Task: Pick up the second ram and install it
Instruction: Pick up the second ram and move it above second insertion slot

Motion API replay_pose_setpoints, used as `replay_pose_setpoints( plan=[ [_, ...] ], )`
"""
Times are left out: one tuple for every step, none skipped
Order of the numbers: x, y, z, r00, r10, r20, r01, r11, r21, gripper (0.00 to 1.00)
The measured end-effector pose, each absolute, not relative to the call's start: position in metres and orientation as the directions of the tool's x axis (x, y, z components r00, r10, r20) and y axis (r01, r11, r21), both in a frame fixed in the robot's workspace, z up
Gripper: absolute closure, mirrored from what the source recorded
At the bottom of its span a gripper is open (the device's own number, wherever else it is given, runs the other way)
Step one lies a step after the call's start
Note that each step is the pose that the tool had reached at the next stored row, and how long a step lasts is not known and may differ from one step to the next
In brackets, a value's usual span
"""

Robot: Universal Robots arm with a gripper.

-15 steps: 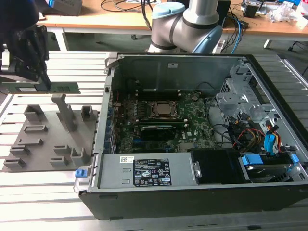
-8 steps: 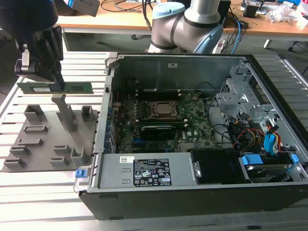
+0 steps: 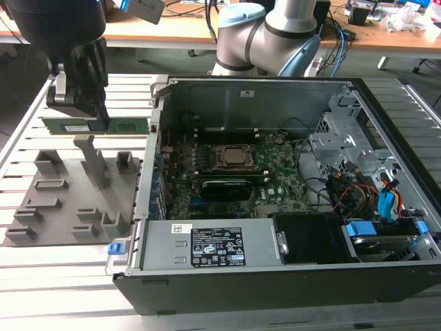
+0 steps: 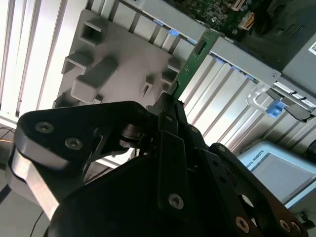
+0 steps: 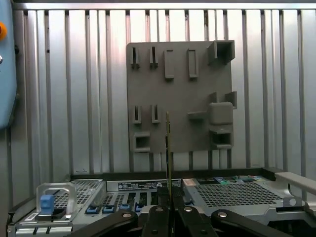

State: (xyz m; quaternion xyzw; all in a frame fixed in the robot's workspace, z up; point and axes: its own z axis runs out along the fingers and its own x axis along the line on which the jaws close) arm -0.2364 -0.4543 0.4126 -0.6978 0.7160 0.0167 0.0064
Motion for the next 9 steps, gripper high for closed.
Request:
replay_pose_setpoints(
  plan=[
    [-0.234,-0.454,0.413,-0.026,-0.999,-0.032,-1.0,0.026,0.015,0.86],
    [-0.232,-0.454,0.413,-0.026,-0.999,-0.032,-1.0,0.026,0.015,0.86],
    [-0.228,-0.454,0.413,-0.026,-0.999,-0.032,-1.0,0.026,0.015,0.86],
    [-0.226,-0.454,0.413,-0.026,-0.999,-0.032,-1.0,0.026,0.015,0.86],
    [-0.224,-0.454,0.413,-0.026,-0.999,-0.032,-1.0,0.026,0.015,0.86],
    [-0.221,-0.454,0.413,-0.026,-0.999,-0.032,-1.0,0.026,0.015,0.86],
    [-0.216,-0.454,0.413,-0.026,-0.999,-0.032,-1.0,0.026,0.015,0.86],
    [-0.213,-0.454,0.413,-0.026,-0.999,-0.031,-1.0,0.026,0.015,0.86],
    [-0.21,-0.454,0.413,-0.026,-0.999,-0.031,-1.0,0.026,0.015,0.86]
  ],
)
